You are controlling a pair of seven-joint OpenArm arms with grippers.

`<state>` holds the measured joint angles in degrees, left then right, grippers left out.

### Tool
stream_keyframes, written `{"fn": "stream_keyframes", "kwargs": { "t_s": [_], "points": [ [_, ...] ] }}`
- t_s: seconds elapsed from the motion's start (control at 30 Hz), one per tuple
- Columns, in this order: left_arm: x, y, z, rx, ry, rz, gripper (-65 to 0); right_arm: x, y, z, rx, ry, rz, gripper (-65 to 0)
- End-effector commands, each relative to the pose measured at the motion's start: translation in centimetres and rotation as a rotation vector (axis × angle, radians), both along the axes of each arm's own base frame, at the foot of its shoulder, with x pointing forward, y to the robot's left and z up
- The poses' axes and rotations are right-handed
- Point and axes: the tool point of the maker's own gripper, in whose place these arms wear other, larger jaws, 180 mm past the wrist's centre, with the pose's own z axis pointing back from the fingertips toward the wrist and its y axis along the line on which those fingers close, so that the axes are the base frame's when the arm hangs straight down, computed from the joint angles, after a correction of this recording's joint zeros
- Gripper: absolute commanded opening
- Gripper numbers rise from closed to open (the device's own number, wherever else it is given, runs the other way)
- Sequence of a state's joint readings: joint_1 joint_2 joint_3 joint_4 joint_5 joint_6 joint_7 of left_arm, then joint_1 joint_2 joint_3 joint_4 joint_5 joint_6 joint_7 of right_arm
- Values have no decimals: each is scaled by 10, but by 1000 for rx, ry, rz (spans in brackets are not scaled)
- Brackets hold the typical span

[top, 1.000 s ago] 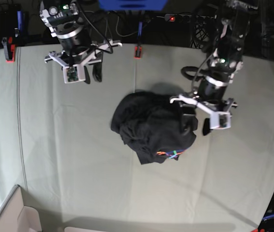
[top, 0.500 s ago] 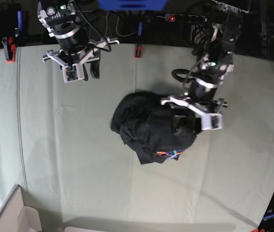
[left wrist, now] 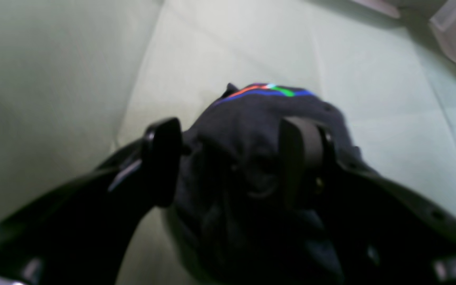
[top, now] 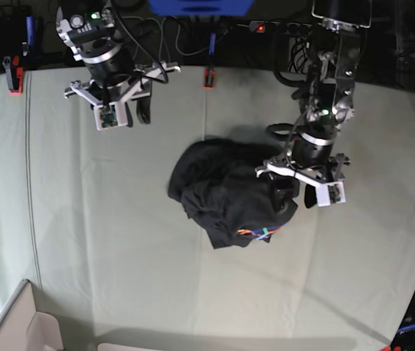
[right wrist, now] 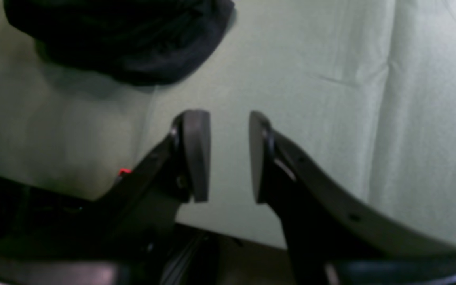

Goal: Layout the t-shirt on the table in an organized manner, then fold the t-shirt properly
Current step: 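Lift the black t-shirt with the left gripper and drag it across the table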

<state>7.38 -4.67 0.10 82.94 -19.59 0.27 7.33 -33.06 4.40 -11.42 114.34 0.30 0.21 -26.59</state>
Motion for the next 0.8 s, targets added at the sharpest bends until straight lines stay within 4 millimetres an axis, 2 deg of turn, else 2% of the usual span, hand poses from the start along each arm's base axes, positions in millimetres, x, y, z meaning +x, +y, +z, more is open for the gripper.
{"fn": "stream_keyframes", "kwargs": {
  "t_s": [0.0, 0.07, 0.1, 0.17, 0.2, 0.23, 0.3, 0.33, 0.37, 0.43, 0.5, 0.6, 0.7, 0.77],
  "points": [
    [7, -2, 8, -6, -35, 1, -277, 4, 2, 8, 11, -33, 1, -476],
    [11, -9, 1, -5, -19, -19, -337, 4, 2, 8, 11, -33, 1, -476],
    [11, -14, -2, -2, -11, -35, -406, 4, 2, 8, 11, -33, 1, -476],
    [12, -21, -2, -4, -11, -50, -612, 4, 1, 8, 8, -33, 3, -476],
    [13, -23, 1, -6, -18, -50, -650, 4, 1, 8, 8, -33, 3, -476],
    [15, -23, 7, -8, -34, -52, -650, 4, 1, 8, 8, -33, 3, -476],
    [19, -26, 29, -15, -89, -56, -608, 4, 1, 8, 8, -33, 3, -476],
    [21, -27, 41, -19, -121, -59, -622, 4, 1, 8, 8, -33, 3, -476],
    [24, -27, 59, -18, -166, -63, -647, 4, 1, 8, 8, -33, 3, -476],
    [27, -24, 96, -24, -258, -57, -647, 4, 1, 8, 8, -35, 3, -476],
    [28, -7, 132, -16, -327, -23, -647, 4, 1, 8, 6, -35, 3, -476],
    [27, 27, 167, 6, -344, 47, -647, 4, 1, 8, 6, -35, 3, -476],
    [26, 61, 213, 34, -443, 128, -647, 4, 1, 8, 6, -35, 3, -476],
    [24, 80, 235, 55, -503, 176, -647, 5, 1, 8, 9, -35, 1, -476]
  ]
}}
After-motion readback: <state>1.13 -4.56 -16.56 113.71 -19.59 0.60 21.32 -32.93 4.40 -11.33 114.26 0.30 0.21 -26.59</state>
